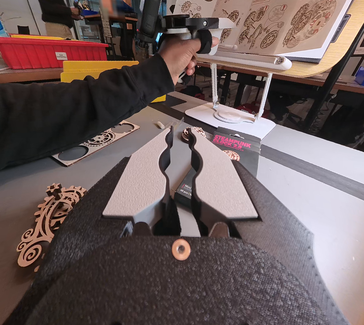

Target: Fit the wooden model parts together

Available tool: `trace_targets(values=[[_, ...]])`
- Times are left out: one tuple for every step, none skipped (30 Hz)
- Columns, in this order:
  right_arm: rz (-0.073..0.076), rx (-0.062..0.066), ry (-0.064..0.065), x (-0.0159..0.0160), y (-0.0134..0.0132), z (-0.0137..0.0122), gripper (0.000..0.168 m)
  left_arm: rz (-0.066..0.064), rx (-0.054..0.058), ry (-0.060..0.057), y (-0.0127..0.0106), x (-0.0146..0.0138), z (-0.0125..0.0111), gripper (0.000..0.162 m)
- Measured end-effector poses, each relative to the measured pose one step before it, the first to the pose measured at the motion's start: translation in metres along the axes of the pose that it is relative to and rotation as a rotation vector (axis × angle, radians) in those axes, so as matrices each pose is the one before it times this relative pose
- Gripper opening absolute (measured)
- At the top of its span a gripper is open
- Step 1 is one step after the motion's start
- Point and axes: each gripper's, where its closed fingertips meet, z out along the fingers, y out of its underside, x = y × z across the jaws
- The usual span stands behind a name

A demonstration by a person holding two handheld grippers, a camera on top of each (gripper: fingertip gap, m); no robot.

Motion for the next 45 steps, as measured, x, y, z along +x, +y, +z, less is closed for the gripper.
trace_targets(values=[[-0.0007, -0.0006, -0.0007, -0.00036, 0.00007, 0.00013, 0.013, -0.0005, -0.0023, 0.0029, 0.00028, 0.00029, 0.00034, 0.000], [-0.0008, 0.0000, -0.0002, -0.00010, -0.00001, 0.00004, 0.013, -0.0015, 0.0020, 0.0052, -0.00037, 0.00062, 0.00023, 0.000], [-0.0002, 0.0000, -0.0008, -0.00019, 0.00000, 0.00018, 0.013, 0.0001, 0.0019, 0.0069, -0.00015, 0.00115, 0.00024, 0.000], [0.0003, -0.0008, -0.0008, -0.00018, 0.00011, 0.00003, 0.013, 0.0016, -0.0045, 0.0087, 0.00073, 0.00152, 0.00052, 0.000], [-0.0001, -0.0007, -0.0008, -0.00020, 0.00020, 0.00013, 0.013, 0.0010, -0.0089, 0.0093, 0.00160, 0.00186, 0.00082, 0.000], [-0.0006, -0.0010, -0.0004, -0.00011, 0.00023, 0.00011, 0.013, -0.0008, -0.0063, 0.0081, 0.00169, 0.00186, 0.00066, 0.000], [-0.0007, -0.0012, -0.0004, -0.00011, 0.00026, 0.00010, 0.013, -0.0006, -0.0057, 0.0082, 0.00191, 0.00223, 0.00083, 0.000], [-0.0007, -0.0007, -0.0002, -0.00008, 0.00009, 0.00013, 0.013, 0.0025, -0.0134, 0.0085, 0.00305, 0.00252, 0.00117, 0.000], [-0.0009, -0.0014, -0.0012, -0.00019, 0.00018, 0.00008, 0.013, 0.0061, -0.0162, 0.0074, 0.00363, 0.00276, 0.00138, 0.000], [-0.0011, -0.0014, 0.0000, -0.00007, 0.00028, -0.00005, 0.013, 0.0084, -0.0087, 0.0030, 0.00233, 0.00236, 0.00082, 0.000], [-0.0012, -0.0001, 0.0005, 0.00011, 0.00001, -0.00014, 0.013, 0.0099, -0.0046, -0.0022, 0.00128, 0.00163, 0.00046, 0.000], [-0.0008, -0.0010, -0.0006, 0.00011, 0.00015, -0.00011, 0.013, 0.0098, -0.0043, -0.0028, 0.00071, 0.00136, 0.00027, 0.000], [-0.0002, -0.0013, -0.0003, 0.00002, 0.00008, -0.00018, 0.013, 0.0071, -0.0018, -0.0023, 0.00035, 0.00099, 0.00004, 0.000], [-0.0003, 0.0002, -0.0002, 0.00004, -0.00003, -0.00007, 0.013, 0.0039, -0.0016, 0.0005, 0.00038, 0.00076, 0.00022, 0.000], [-0.0004, -0.0007, -0.0003, 0.00003, 0.00000, -0.00014, 0.013, -0.0007, -0.0048, 0.0044, 0.00107, 0.00099, 0.00030, 0.000], [0.0001, -0.0012, -0.0004, -0.00002, 0.00017, 0.00005, 0.013, -0.0038, -0.0026, 0.0026, 0.00069, 0.00050, 0.00018, 0.000], [0.0003, -0.0005, -0.0006, -0.00021, 0.00017, 0.00014, 0.013, -0.0019, 0.0001, 0.0009, 0.00029, 0.00027, -0.00001, 0.000], [-0.0005, -0.0005, -0.0012, -0.00027, 0.00016, 0.00001, 0.013, 0.0006, -0.0032, 0.0017, 0.00054, 0.00045, 0.00012, 0.000], [-0.0009, -0.0007, -0.0007, -0.00035, 0.00008, 0.00013, 0.013, 0.0008, -0.0035, 0.0034, 0.00047, 0.00097, 0.00015, 0.000], [-0.0007, -0.0007, -0.0006, -0.00018, 0.00019, 0.00022, 0.013, -0.0002, -0.0048, 0.0039, 0.00084, 0.00109, 0.00015, 0.000], [-0.0002, -0.0016, -0.0010, -0.00019, 0.00031, 0.00020, 0.013, -0.0008, -0.0048, 0.0028, 0.00096, 0.00076, 0.00031, 0.000], [0.0000, -0.0011, -0.0005, -0.00017, 0.00024, 0.00010, 0.013, -0.0018, -0.0052, 0.0025, 0.00133, 0.00069, 0.00036, 0.000], [0.0000, -0.0007, 0.0001, 0.00006, 0.00019, 0.00009, 0.013, -0.0048, -0.0052, 0.0033, 0.00125, 0.00063, 0.00020, 0.000], [-0.0002, 0.0000, 0.0004, 0.00007, -0.00001, 0.00000, 0.013, -0.0076, -0.0056, 0.0015, 0.00142, 0.00014, 0.00030, 0.000], [-0.0004, -0.0001, 0.0002, 0.00006, 0.00012, -0.00001, 0.013, -0.0067, -0.0067, 0.0028, 0.00147, 0.00033, 0.00033, 0.000], [-0.0006, -0.0009, 0.0002, 0.00002, 0.00013, 0.00002, 0.013, -0.0039, -0.0029, 0.0039, 0.00072, 0.00045, 0.00024, 0.000], [-0.0006, -0.0010, -0.0004, -0.00012, 0.00024, 0.00011, 0.013, -0.0002, 0.0031, 0.0031, -0.00024, 0.00069, 0.00006, 0.000], [0.0000, -0.0006, -0.0003, -0.00009, 0.00007, 0.00005, 0.013, 0.0025, 0.0021, 0.0013, -0.00012, 0.00056, -0.00005, 0.000], [0.0000, 0.0001, -0.0005, -0.00012, 0.00008, 0.00010, 0.013, 0.0020, -0.0002, 0.0011, 0.00000, 0.00070, 0.00012, 0.000], [0.0000, -0.0007, -0.0004, -0.00011, 0.00009, 0.00004, 0.013, 0.0003, 0.0022, 0.0018, -0.00033, 0.00077, -0.00005, 0.000], [0.0002, -0.0006, 0.0000, 0.00003, 0.00019, 0.00009, 0.013, 0.0010, 0.0054, 0.0015, -0.00078, 0.00083, 0.00000, 0.000], [0.0001, -0.0001, -0.0001, -0.00002, 0.00001, 0.00000, 0.013, 0.0035, 0.0083, 0.0023, -0.00121, 0.00114, -0.00014, 0.000], [-0.0001, -0.0004, 0.0004, 0.00016, 0.00006, 0.00002, 0.013, 0.0050, 0.0089, -0.0007, -0.00152, 0.00071, -0.00006, 0.000], [-0.0003, 0.0003, 0.0004, 0.00008, -0.00004, 0.00002, 0.013, 0.0056, 0.0036, -0.0068, -0.00077, -0.00023, 0.00017, 0.000], [0.0001, -0.0002, -0.0001, -0.00003, 0.00003, -0.00001, 0.013, 0.0051, 0.0067, -0.0011, -0.00152, 0.00073, 0.00022, 0.000], [0.0003, -0.0004, -0.0002, 0.00004, 0.00006, 0.00002, 0.013, 0.0038, 0.0123, 0.0010, -0.00223, 0.00110, 0.00019, 0.000], [0.0001, 0.0000, 0.0000, -0.00006, 0.00010, 0.00009, 0.013, 0.0051, 0.0066, -0.0119, -0.00155, -0.00057, 0.00015, 0.000], [-0.0002, -0.0002, -0.0005, -0.00005, 0.00003, -0.00001, 0.013, 0.0079, -0.0002, -0.0084, -0.00047, -0.00004, 0.00062, 0.000], [-0.0004, -0.0003, -0.0005, -0.00018, 0.00003, 0.00003, 0.013, 0.0071, -0.0022, 0.0034, 0.00012, 0.00165, 0.00065, 0.000], [0.0002, -0.0006, -0.0008, -0.00017, 0.00007, 0.00005, 0.013, 0.0032, -0.0007, 0.0040, 0.00032, 0.00149, 0.00044, 0.000], [0.0007, -0.0005, -0.0006, -0.00008, 0.00007, 0.00010, 0.013, 0.0008, 0.0030, 0.0056, 0.00011, 0.00167, 0.00033, 0.000], [0.0000, 0.0000, -0.0004, -0.00001, 0.00000, -0.00009, 0.013, 0.0001, 0.0031, 0.0095, 0.00010, 0.00207, 0.00031, 0.000], [-0.0001, -0.0001, -0.0001, -0.00001, 0.00001, -0.00001, 0.013, 0.0014, 0.0035, 0.0096, 0.00015, 0.00199, 0.00043, 0.000], [0.0005, 0.0001, -0.0005, 0.00003, -0.00001, -0.00004, 0.013, 0.0032, 0.0083, 0.0084, -0.00050, 0.00133, 0.00050, 0.000], [0.0010, -0.0005, 0.0008, 0.00041, -0.00001, -0.00008, 0.013, 0.0029, 0.0103, 0.0056, -0.00093, 0.00051, 0.00076, 0.000]])
